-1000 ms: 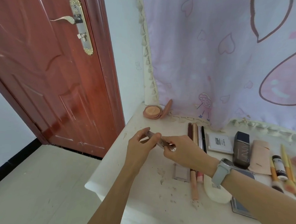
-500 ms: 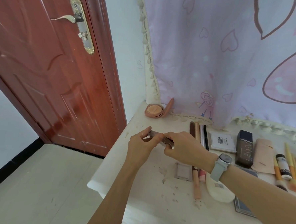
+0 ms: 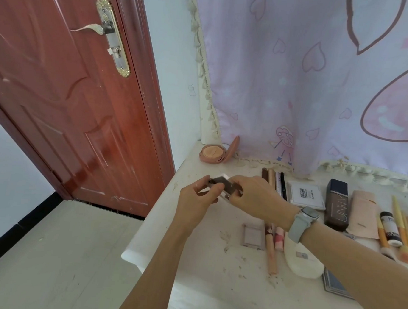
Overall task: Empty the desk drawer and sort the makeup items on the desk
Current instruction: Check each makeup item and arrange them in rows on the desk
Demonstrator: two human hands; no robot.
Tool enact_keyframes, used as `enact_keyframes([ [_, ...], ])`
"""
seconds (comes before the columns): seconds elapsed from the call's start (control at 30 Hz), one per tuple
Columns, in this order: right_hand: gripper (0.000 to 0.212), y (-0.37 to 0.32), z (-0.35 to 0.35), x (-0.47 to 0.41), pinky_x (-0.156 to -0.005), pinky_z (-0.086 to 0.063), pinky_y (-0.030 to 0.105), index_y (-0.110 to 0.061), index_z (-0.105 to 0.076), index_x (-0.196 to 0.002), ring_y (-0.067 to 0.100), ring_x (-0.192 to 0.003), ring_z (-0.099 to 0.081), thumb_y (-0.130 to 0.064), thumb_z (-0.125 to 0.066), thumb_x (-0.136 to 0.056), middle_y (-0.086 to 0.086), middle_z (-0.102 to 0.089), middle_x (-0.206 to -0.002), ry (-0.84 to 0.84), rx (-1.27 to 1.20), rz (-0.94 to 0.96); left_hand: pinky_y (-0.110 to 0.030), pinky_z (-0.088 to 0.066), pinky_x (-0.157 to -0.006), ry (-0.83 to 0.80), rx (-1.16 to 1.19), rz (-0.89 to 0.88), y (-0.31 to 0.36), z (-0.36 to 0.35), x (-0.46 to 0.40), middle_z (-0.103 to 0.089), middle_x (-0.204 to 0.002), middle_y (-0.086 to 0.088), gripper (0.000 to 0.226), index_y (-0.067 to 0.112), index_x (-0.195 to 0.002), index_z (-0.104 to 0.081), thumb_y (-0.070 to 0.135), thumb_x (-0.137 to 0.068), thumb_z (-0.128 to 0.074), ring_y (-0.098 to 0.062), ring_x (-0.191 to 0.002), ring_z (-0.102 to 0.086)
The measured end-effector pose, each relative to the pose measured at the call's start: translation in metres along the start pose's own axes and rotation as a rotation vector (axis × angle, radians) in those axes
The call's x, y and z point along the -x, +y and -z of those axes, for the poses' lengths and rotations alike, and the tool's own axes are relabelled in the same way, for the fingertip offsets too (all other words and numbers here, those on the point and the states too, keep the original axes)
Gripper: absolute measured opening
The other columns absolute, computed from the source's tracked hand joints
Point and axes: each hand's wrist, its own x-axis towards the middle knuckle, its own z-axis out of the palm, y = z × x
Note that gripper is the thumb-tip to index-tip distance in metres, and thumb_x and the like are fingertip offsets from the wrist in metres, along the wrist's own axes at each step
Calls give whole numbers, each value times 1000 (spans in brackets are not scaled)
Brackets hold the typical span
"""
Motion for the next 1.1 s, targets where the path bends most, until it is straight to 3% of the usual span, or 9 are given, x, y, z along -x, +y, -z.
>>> enact_keyframes([
  [0.1, 6, 7, 4, -1, -58, -37, 23, -19, -52, -86, 17, -62, -46, -18, -47, -88, 4, -57, -71, 3, -36, 17, -29, -53, -88, -35, 50, 42, -4, 1, 3, -60, -122, -3, 51, 9, -132, -49, 24, -85, -63, -14, -89, -68],
  [0.23, 21, 10, 1, 0, -63, -40, 32, -6, -60, -86, 21, -62, -47, -21, -46, -89, 15, -63, -76, 21, -64, 30, -34, -51, -92, -77, 187, 104, -12, 4, -3, -66, -114, -9, 42, 7, -126, -56, 28, -89, -57, -19, -99, -66],
  [0.37, 26, 8, -3, -3, -66, -45, 33, -18, -65, -81, 22, -65, -54, -27, -43, -93, 7, -65, -74, 35, -77, 30, -34, -50, -91, 89, 246, 123, -15, 2, -10, -68, -103, -1, 26, 9, -115, -62, 21, -95, -49, -21, -98, -65],
  [0.53, 39, 9, -4, -12, -51, -24, 27, -11, -33, -56, 17, -50, -26, -21, -45, -91, 5, -34, -53, 113, -166, -125, -37, -53, -86, 142, 82, 72, -19, 9, -24, -66, -106, -6, 18, 13, -98, -65, 6, -94, -49, -22, -90, -63],
  [0.7, 33, 19, -9, -18, -65, -47, 38, -7, -41, -56, 20, -52, -37, -18, -47, -87, 12, -45, -58, 226, -259, -270, -18, -32, -97, 132, -607, -223, -20, 20, -36, -61, -123, -4, 28, 11, -118, -61, 10, -94, -46, -19, -112, -56],
  [0.83, 31, 18, -13, -21, -60, -41, 31, -9, -44, -58, 40, -71, -62, -20, -49, -86, 11, -47, -60, 259, -382, -339, -53, -33, -101, -38, -1195, -555, -27, 11, -14, -50, -137, -1, 42, 22, -129, -51, 35, -97, -28, -24, -129, -43],
  [0.97, 27, 11, -19, -28, -80, -56, 42, 10, -60, -87, 22, -66, -65, -16, -54, -88, 15, -58, -74, 257, -743, -462, -54, -11, -110, -271, -1440, -378, -35, 13, -13, -13, -155, 2, 78, 27, -146, -17, 55, -83, 19, -22, -144, -4],
  [1.03, 26, 7, -24, -34, -79, -56, 39, 14, -58, -92, 23, -73, -64, -12, -56, -88, 26, -63, -88, 262, -958, -527, -50, -8, -110, -214, -1454, -302, -38, 21, -22, -3, -156, 4, 66, 32, -146, -9, 53, -87, 10, -20, -143, 5],
  [1.1, 15, 2, -29, -40, -76, -55, 33, 0, -58, -77, 26, -81, -63, -8, -55, -89, 22, -64, -93, 278, -1056, -550, -50, -21, -103, -127, -1461, -294, -35, 26, -33, -18, -153, -3, 53, 34, -142, -25, 49, -94, -7, -25, -140, -15],
])
